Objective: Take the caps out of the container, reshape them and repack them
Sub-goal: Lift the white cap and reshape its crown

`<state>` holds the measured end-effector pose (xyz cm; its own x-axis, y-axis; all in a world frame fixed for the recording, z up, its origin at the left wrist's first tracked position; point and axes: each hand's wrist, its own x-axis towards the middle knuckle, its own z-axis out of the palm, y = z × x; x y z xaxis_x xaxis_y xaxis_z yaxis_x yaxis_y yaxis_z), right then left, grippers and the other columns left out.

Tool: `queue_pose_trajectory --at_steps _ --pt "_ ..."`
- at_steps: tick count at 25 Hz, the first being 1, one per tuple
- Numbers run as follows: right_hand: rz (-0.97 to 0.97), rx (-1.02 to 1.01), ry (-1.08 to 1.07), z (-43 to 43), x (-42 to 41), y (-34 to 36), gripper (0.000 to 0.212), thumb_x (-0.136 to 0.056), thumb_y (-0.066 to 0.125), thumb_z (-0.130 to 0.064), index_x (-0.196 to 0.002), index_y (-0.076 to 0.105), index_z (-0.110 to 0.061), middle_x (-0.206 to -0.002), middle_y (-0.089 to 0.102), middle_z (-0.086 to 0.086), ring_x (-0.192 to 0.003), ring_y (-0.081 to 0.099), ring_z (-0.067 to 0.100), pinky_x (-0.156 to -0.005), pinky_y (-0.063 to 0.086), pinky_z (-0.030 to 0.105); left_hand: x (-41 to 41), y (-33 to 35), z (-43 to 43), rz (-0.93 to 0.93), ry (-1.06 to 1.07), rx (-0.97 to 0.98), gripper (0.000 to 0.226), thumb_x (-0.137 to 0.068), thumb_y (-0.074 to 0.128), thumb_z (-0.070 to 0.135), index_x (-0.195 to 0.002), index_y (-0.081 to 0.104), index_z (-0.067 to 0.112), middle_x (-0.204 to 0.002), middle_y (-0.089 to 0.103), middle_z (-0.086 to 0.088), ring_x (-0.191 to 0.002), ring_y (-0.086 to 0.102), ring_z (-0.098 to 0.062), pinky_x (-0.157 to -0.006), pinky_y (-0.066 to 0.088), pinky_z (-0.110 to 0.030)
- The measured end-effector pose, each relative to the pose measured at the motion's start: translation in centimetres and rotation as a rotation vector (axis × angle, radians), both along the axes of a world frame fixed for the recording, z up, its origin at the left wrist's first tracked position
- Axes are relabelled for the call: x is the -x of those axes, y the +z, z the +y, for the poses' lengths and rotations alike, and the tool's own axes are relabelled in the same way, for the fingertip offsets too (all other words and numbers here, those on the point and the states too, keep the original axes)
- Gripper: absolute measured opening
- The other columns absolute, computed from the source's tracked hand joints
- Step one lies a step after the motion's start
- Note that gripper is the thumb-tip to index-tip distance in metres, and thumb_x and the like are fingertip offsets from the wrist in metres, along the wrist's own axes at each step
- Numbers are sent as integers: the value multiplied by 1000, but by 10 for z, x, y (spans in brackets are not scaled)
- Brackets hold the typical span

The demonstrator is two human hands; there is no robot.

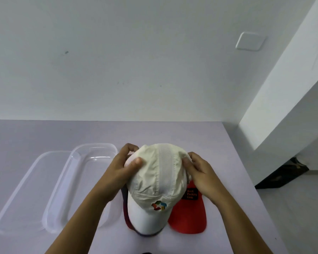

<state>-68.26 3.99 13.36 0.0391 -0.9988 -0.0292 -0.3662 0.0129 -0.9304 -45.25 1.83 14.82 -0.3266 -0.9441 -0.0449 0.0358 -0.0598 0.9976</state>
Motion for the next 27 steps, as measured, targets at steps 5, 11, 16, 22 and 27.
queue_pose_trajectory --at_steps 5,11,16,22,27 --pt "40 68 45 -3 5 8 23 -99 40 -26 -90 62 -25 -83 62 -6 -74 57 -1 -70 44 11 -3 3 -13 -477 168 450 12 -77 62 47 -68 64 39 -71 60 18 -66 56 0 -60 39 -9" --pt "-277 15 149 -5 7 21 26 -99 41 -13 -108 63 -22 -101 70 -7 -99 63 7 -86 48 19 8 9 -17 10 121 88 29 -93 53 11 -112 64 29 -95 71 4 -91 64 -6 -83 49 -17" --pt "-190 4 57 3 -1 21 19 -100 39 -23 -101 58 -21 -99 65 3 -91 60 14 -80 46 25 25 7 -14 -177 298 49 26 -97 49 26 -75 60 17 -72 62 2 -71 55 -14 -67 45 -28" --pt "77 273 -39 1 -14 7 27 -92 50 -34 -84 60 -10 -76 60 10 -66 54 19 -63 44 31 25 6 -12 -508 350 267 43 -97 43 35 -62 43 10 -61 45 -4 -56 40 -13 -55 33 -25" --pt "-40 119 -19 -3 -11 7 15 -95 48 -28 -98 63 -23 -86 70 2 -79 63 16 -73 49 31 12 7 -19 -582 271 420 42 -92 52 44 -56 41 24 -52 47 8 -51 42 -6 -50 32 -16"
